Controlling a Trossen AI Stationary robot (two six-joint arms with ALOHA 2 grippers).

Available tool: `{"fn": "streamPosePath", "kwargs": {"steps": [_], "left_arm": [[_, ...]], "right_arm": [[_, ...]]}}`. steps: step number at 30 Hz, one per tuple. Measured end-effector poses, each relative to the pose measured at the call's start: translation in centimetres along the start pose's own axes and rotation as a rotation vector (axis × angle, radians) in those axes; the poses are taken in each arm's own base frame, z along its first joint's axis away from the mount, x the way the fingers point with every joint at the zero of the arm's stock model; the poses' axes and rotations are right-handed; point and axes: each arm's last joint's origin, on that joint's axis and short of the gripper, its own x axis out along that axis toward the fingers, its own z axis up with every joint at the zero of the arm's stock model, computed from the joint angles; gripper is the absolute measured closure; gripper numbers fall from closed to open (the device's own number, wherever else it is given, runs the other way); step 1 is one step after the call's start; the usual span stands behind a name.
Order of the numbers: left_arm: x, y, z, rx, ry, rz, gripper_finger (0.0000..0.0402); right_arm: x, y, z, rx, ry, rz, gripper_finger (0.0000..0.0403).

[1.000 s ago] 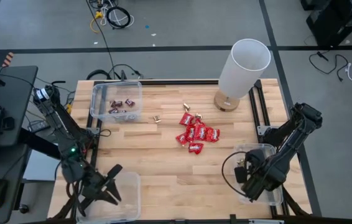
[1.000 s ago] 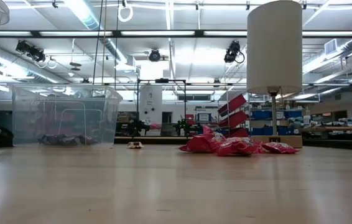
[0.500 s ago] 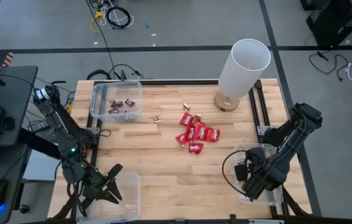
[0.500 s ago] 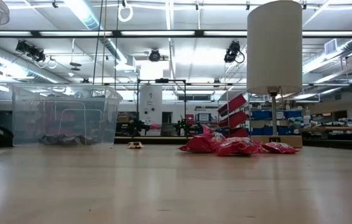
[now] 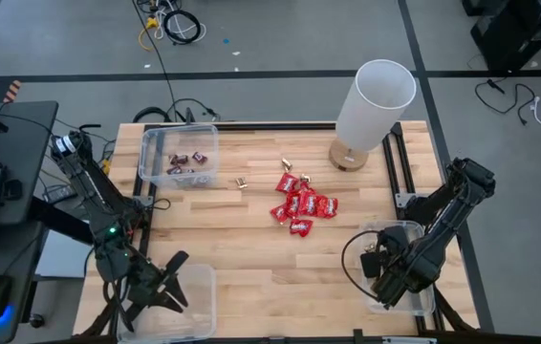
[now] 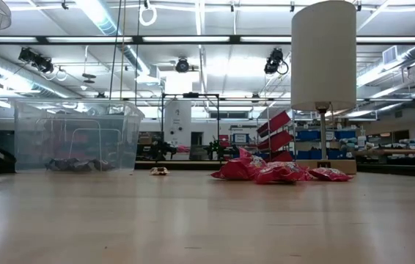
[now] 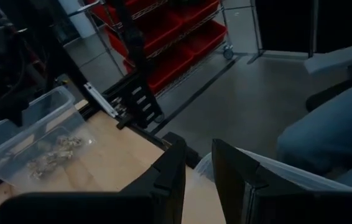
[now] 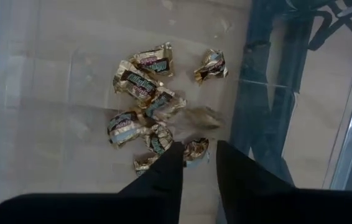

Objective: Sort candy
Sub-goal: Put the gold chocolate into the bottom right transparent bin

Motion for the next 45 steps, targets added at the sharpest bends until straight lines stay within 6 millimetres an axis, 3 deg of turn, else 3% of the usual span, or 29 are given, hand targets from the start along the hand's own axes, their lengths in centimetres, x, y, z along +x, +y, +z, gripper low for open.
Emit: {"fn": "streamPosePath", "kwargs": {"steps": [10, 19, 22, 26, 31, 39, 45], "left_arm": [[-0.1, 0.6, -0.1, 0.03, 0.042, 0.187, 0.0319], [-0.2, 1.9, -0.4, 0.151, 0.154, 0.473, 0.0319], [-0.1, 2.0, -0.5, 0.144, 0.158, 0.485, 0.0319], [-0.1, 2.1, -0.4, 0.114, 0.138, 0.479, 0.0319], [0.2, 2.4, 0.4, 0.083, 0.004, 0.324, 0.0319], [0.7, 6.2, -0.6, 0.207, 0.084, 0.438, 0.0319], [0.7, 8.4, -2.2, 0.156, 0.191, 0.475, 0.0319]], "right_arm": [[0.0, -0.3, -0.3, -0.065, -0.038, 0.032, 0.0283], [-0.3, 0.8, 0.9, -0.19, -0.326, 0.247, 0.0284], [-0.8, 1.7, 1.9, -0.204, -0.435, 0.322, 0.0285], [-2.2, 3.6, 3.4, -0.222, -0.435, 0.378, 0.0286], [-4.3, 6.3, 5.2, -0.275, -0.525, 0.535, 0.0286], [-6.3, 9.6, 5.1, -0.46, -0.782, 0.746, 0.0286], [-7.7, 11.8, 5.4, -0.545, -0.912, 0.832, 0.0288]]}}
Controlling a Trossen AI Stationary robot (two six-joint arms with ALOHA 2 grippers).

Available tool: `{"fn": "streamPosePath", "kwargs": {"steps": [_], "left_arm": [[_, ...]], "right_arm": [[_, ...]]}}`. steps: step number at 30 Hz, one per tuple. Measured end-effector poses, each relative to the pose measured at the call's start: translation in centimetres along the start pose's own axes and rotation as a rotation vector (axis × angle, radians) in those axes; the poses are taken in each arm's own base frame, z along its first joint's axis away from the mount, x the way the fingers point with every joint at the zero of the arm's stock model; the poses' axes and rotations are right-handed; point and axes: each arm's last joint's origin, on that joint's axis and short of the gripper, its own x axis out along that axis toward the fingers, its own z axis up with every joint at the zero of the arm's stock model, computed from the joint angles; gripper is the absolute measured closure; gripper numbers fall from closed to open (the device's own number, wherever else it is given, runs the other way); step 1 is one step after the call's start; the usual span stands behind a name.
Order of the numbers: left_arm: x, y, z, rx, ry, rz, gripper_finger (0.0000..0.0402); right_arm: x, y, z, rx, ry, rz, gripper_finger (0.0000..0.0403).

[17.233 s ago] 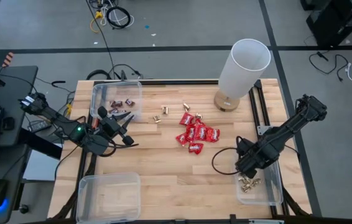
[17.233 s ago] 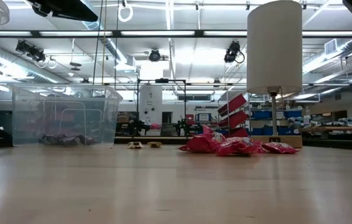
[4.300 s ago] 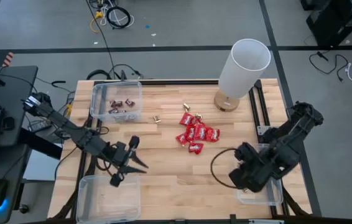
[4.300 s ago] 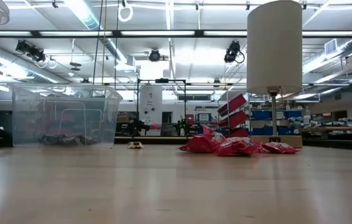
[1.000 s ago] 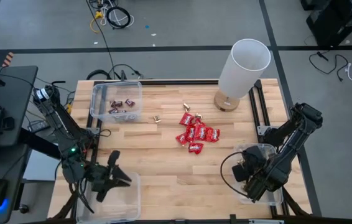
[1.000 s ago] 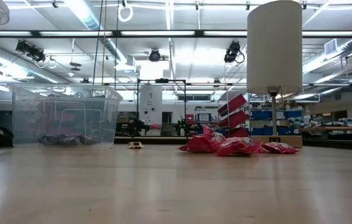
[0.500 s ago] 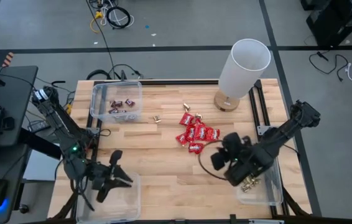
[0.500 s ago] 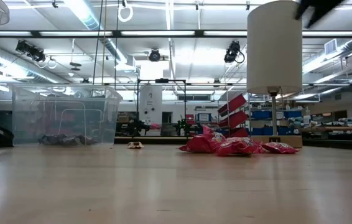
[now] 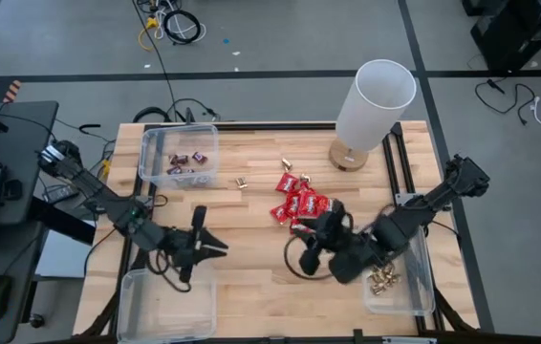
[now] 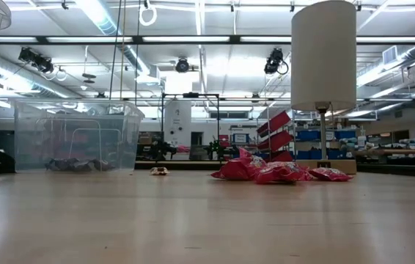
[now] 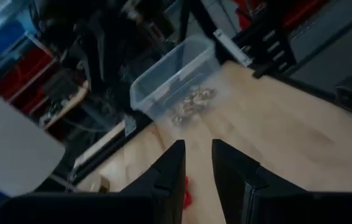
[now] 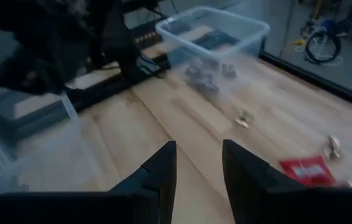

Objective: Sort candy
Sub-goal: Put the gold chocolate into the bottom right transparent bin

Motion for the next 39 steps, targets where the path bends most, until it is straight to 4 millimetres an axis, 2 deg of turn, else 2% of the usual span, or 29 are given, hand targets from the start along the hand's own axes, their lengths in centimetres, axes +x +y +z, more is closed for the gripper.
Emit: {"fn": "streamPosePath", "kwargs": {"steps": [4, 14, 24, 28, 31, 39], "left_arm": [[-0.2, 1.0, -0.2, -0.033, 0.009, 0.038, 0.0319], [-3.6, 4.7, 0.6, -0.171, -0.112, 0.183, 0.0319], [-3.8, 5.8, -0.5, -0.28, 0.082, 0.524, 0.0319], [-4.0, 6.0, -0.7, -0.311, 0.138, 0.65, 0.0319], [-4.1, 6.2, -0.8, -0.316, 0.166, 0.704, 0.0319], [-4.0, 6.2, -1.1, -0.344, 0.216, 0.805, 0.0319]], "right_arm": [[2.5, -0.9, 2.0, -0.012, -0.009, 0.015, 0.0296], [8.0, -5.7, 6.4, -0.146, 0.021, 0.02, 0.0316], [10.7, -9.4, 9.2, -0.288, -0.021, 0.012, 0.0316], [12.0, -10.5, 9.7, -0.309, -0.026, 0.016, 0.0317], [13.8, -10.9, 9.5, -0.338, -0.028, 0.026, 0.0318], [18.7, -11.3, 8.1, -0.434, -0.042, -0.005, 0.0317]]}}
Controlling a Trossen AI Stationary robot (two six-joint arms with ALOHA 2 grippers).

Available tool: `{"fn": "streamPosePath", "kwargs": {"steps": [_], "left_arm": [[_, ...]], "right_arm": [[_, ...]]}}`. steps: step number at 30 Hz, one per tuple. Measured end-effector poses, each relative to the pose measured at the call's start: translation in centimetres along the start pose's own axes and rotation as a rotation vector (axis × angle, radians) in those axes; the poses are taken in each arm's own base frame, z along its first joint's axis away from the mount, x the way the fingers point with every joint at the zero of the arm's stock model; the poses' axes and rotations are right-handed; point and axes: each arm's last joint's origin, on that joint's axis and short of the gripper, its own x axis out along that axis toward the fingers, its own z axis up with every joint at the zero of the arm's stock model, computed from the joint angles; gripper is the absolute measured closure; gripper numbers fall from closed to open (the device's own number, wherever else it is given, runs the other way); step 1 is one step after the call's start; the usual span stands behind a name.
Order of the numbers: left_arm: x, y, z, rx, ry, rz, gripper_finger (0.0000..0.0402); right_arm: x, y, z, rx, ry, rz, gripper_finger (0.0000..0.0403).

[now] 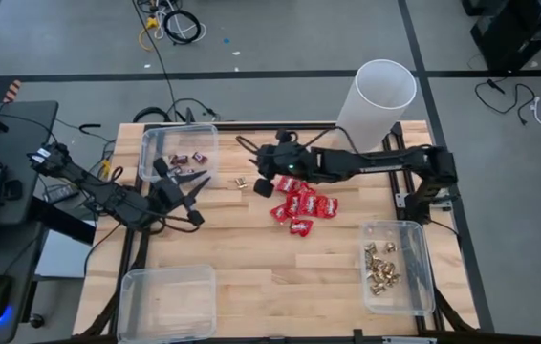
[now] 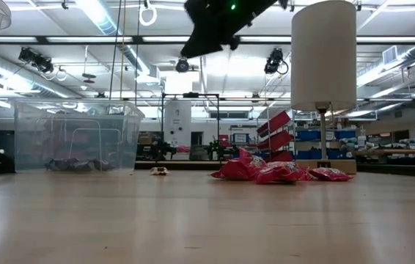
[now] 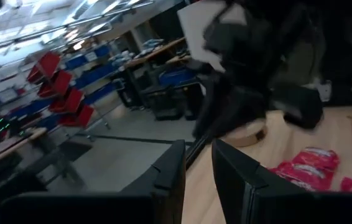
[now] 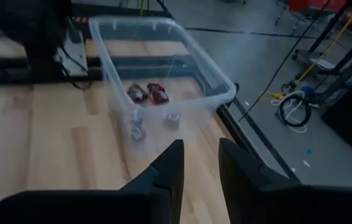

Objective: Sort candy
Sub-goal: Put the gold chocolate into the bottom right transparent bin

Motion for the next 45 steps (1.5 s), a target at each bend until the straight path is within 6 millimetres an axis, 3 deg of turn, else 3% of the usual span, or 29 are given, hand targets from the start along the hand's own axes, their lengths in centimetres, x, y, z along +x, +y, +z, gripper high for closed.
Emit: {"fn": "streamPosePath", "kwargs": {"steps": [9, 19, 30, 35, 45], "left_arm": [[0.0, 0.0, -0.3, -0.08, 0.022, 0.043, 0.0319], [0.1, -0.2, -0.4, -0.092, 0.029, 0.055, 0.0319], [0.1, -0.2, -0.5, -0.083, 0.033, 0.064, 0.0319], [0.1, -0.2, -0.5, -0.08, 0.034, 0.064, 0.0319], [0.1, -0.3, -0.7, -0.06, 0.042, 0.063, 0.0319]], "right_arm": [[4.7, 0.4, -2.8, -0.044, 0.033, -0.02, 0.0314], [8.1, 0.3, -5.3, -0.027, 0.049, 0.03, 0.0313], [12.1, 1.7, -9.3, -0.102, 0.06, 0.101, 0.0304], [13.4, 2.3, -11.1, -0.145, 0.08, 0.141, 0.0289], [14.1, 2.5, -12.0, -0.132, 0.091, 0.172, 0.0245]]}}
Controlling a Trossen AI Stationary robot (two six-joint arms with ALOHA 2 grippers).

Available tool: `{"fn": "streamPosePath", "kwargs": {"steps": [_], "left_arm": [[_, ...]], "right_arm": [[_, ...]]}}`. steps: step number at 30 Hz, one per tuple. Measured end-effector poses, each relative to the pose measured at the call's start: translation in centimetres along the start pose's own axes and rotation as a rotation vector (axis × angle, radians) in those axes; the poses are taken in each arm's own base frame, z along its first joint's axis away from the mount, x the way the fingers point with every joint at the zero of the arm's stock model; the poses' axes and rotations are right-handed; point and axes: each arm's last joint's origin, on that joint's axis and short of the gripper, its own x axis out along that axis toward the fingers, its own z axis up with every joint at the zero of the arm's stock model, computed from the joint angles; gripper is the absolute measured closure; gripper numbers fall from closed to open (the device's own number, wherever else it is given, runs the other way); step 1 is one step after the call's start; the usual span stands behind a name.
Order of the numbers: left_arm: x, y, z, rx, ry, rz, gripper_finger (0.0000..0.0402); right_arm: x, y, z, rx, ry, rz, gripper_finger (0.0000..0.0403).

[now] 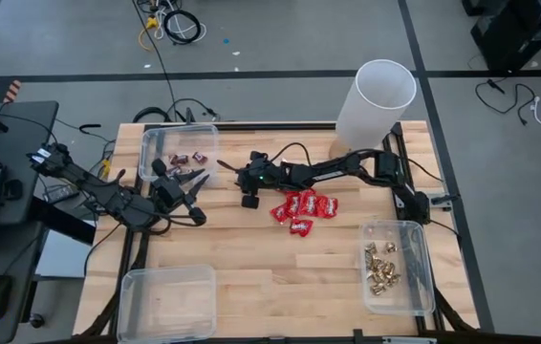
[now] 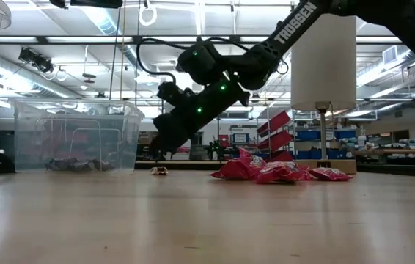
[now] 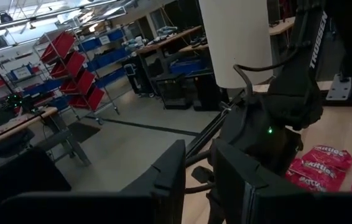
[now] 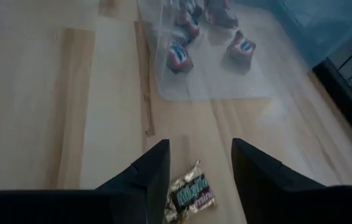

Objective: Sort candy
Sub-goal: Put the gold chocolate into the bottom right transparent bin

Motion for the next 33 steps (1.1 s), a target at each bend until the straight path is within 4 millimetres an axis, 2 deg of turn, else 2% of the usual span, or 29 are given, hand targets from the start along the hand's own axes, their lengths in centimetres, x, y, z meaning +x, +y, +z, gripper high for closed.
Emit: {"fn": "streamPosePath", "kwargs": {"steps": [7, 20, 33], "left_arm": [[0.0, 0.0, -0.01, 0.001, 0.0, 0.0, 0.0319], [0.0, -0.04, -0.33, -0.002, 0.013, -0.001, 0.0319], [0.02, -0.11, -0.4, -0.002, 0.016, -0.002, 0.0319]], "right_arm": [[0.6, 0.07, -0.88, 0.029, 0.025, 0.009, 0.0212], [0.61, -0.27, -1.07, 0.034, 0.041, 0.006, 0.0158], [0.6, -0.31, -1.06, 0.078, 0.041, 0.004, 0.0151]]}}
